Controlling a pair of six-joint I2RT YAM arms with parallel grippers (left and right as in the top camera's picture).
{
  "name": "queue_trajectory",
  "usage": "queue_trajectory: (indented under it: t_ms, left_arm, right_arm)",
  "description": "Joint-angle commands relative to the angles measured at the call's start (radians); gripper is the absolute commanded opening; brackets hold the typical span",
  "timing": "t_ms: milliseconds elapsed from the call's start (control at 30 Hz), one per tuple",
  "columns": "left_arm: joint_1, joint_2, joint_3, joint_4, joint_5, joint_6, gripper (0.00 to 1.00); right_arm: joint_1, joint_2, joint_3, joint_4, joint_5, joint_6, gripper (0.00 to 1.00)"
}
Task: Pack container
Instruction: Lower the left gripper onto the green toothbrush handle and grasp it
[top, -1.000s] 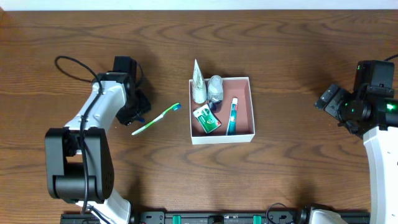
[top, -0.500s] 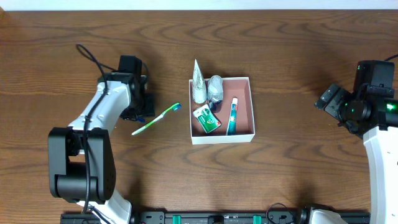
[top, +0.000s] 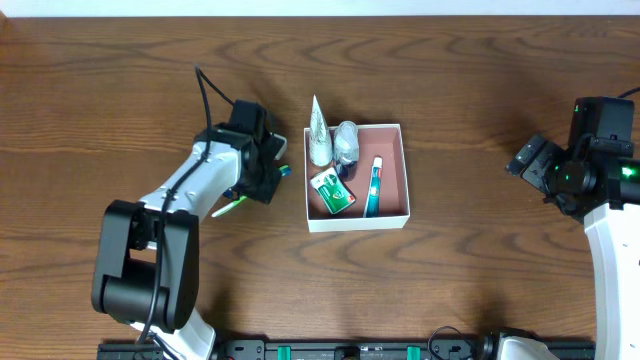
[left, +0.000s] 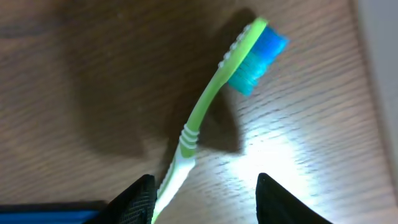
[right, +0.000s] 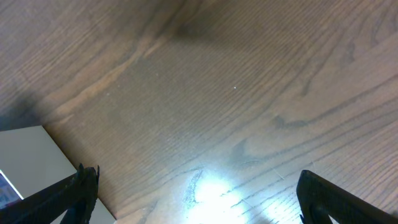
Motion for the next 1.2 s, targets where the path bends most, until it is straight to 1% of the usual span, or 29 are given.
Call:
queue_trajectory:
  t_ms: [0,367,433,467,500,567,600,867,967,1067,1133,1167]
  left_arm:
    - [0.007,0.006,-0.039,0.024,-0.068,0.052,0.52]
    - [0.008,0.016,-0.054,0.064,-0.075,0.051,0.51]
    - [0.008,0.028,-0.054,0.060,-0.073,0.051,0.41]
    - [0.008,0.034,-0.054,0.056,-0.072,0.051,0.34]
    - [0.008,0.043,-0.054,0.052,-0.072,0.051,0.25]
    - [0.008,0.065,-0.054,0.045,-0.072,0.051,0.13]
    - [0.008,0.071,-0.054,0.041,-0.072,0.051,0.11]
    - [0.008,0.082,-0.051,0.033,-0.073,0.003,0.11]
    - [0.008,0.076,-0.035,0.015,-0.077,-0.056,0.11]
    - [0.008,0.061,0.022,-0.049,-0.077,-0.123,0.10]
    - [0.008,0.040,0.074,-0.105,-0.077,-0.161,0.06]
    - [0.008,0.030,0.094,-0.126,-0.077,-0.173,0.06]
  right_arm:
    - [-0.008,0.003,0.010,-0.001,0.000,-0.010,0.99]
    - [-0.008,0.003,0.010,-0.001,0.000,-0.010,0.99]
    - [-0.008,0.003,0.010,-0.001,0.000,-0.010,0.99]
    - [-0.008,0.003,0.010,-0.002,0.000,-0.010,0.99]
    - [-0.008,0.003,0.010,-0.001,0.000,-0.010,0.99]
    - [-0.008,0.003,0.010,-0.001,0.000,-0.010,0.99]
    - [-0.008,0.003,0.010,-0.002,0.000,-0.010,0.99]
    - [-0.008,0.003,0.010,-0.001,0.000,-0.010,0.99]
    - [-0.008,0.003,0.010,-0.002,0.000,-0.010,0.99]
    - [-0.008,0.003,0.010,-0.001,0.000,-0.010,0.99]
    - [-0.008,0.003,0.010,-0.002,0.000,-0.010,0.99]
    - [-0.008,0.003,0.010,-0.001,0.000,-0.010,0.99]
